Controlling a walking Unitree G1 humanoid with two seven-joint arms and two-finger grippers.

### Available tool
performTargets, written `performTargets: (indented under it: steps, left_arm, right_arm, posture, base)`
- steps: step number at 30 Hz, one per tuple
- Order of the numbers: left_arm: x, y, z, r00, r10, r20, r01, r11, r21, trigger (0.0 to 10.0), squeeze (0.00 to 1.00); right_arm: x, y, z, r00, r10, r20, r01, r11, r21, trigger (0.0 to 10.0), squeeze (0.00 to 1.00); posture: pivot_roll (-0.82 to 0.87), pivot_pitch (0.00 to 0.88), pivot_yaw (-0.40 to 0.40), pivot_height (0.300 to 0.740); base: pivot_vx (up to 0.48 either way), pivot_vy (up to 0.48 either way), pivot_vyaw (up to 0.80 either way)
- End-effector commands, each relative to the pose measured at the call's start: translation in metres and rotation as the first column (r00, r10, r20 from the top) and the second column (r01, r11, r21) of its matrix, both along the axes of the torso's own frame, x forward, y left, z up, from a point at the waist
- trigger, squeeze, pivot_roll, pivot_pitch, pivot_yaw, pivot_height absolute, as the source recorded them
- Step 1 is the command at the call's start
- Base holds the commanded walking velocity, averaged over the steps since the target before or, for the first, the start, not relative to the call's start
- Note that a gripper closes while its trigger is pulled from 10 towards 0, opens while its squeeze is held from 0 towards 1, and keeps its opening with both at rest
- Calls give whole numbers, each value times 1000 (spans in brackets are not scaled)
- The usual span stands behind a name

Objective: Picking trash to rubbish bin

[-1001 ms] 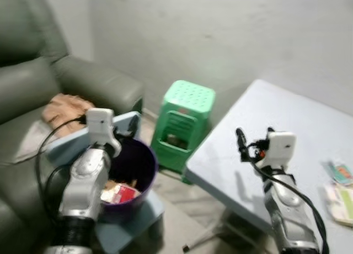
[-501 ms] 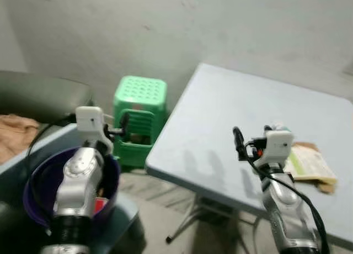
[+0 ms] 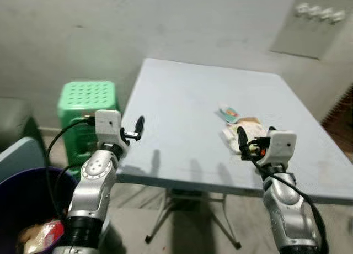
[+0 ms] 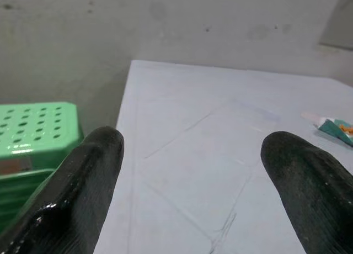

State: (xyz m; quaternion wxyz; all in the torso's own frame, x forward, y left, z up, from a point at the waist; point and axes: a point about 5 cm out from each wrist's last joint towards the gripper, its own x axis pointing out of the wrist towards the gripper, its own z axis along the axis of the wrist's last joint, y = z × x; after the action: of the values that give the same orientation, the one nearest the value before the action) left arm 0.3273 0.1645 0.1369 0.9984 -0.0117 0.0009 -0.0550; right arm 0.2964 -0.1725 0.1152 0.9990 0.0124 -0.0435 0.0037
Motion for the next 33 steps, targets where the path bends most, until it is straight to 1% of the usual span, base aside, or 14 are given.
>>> performTargets:
  steps: [1,3,6,8,12,15,20,24,27,29,30,33]
  left_arm:
    - [4,-6,3,1000,-4,0,4,1000,11,10000,0]
    - [5,-6,4,1000,-5,0,5,1000,12,10000,0]
    - [10,-12,4,999,-32,-3,32,999,33,10000,0]
    - [11,-14,4,999,-41,-6,41,998,37,10000,0]
    - [15,-21,6,997,-72,-10,72,997,25,10000,0]
    - [15,-23,6,996,-88,-7,88,996,23,10000,0]
    - [12,-27,5,993,-118,2,118,993,1,10000,0]
    - [9,-29,5,989,-148,12,148,989,-15,10000,0]
    - [9,-29,6,989,-149,15,149,989,-8,10000,0]
    - [8,-28,6,989,-145,19,146,989,-22,10000,0]
    - [7,-27,6,989,-148,20,148,989,-13,10000,0]
    - [5,-28,3,988,-155,6,155,988,-14,10000,0]
  right_arm:
    - [-2,-5,3,999,-25,22,25,999,23,10000,0]
    - [-3,-5,3,999,-28,26,27,999,27,10000,0]
    - [-9,-9,0,998,-57,21,57,998,16,10000,0]
    - [-11,-9,0,998,-64,24,64,998,14,10000,0]
    - [-19,-13,-3,995,-92,23,92,996,12,10000,0]
    - [-21,-12,-4,995,-94,23,94,996,14,10000,0]
    - [-22,-12,-3,995,-93,26,93,996,13,10000,0]
    - [-20,-11,-2,996,-80,30,80,997,12,10000,0]
    - [-18,-10,-1,997,-71,31,71,997,10,10000,0]
    - [-18,-8,0,998,-60,32,59,998,9,10000,0]
    - [-18,-7,0,998,-52,31,52,999,5,10000,0]
    - [-18,-7,0,999,-45,29,45,999,4,10000,0]
  posture:
    - [-32,0,-39,740]
    - [-41,0,-32,740]
    - [-82,0,0,740]
    - [-86,0,4,740]
    - [-107,0,20,740]
    - [-112,0,23,740]
    - [-104,0,17,740]
    - [-91,0,7,740]
    - [-85,0,1,740]
    - [-81,0,-4,740]
    - [-78,0,-8,740]
    - [-74,0,-12,740]
  base:
    - [0,0,0]
    - [0,0,0]
    - [0,0,0]
    - [0,0,0]
    - [0,0,0]
    - [0,0,0]
    - [0,0,0]
    - [0,0,0]
    - [0,0,0]
    - [0,0,0]
    - [0,0,0]
    - [0,0,0]
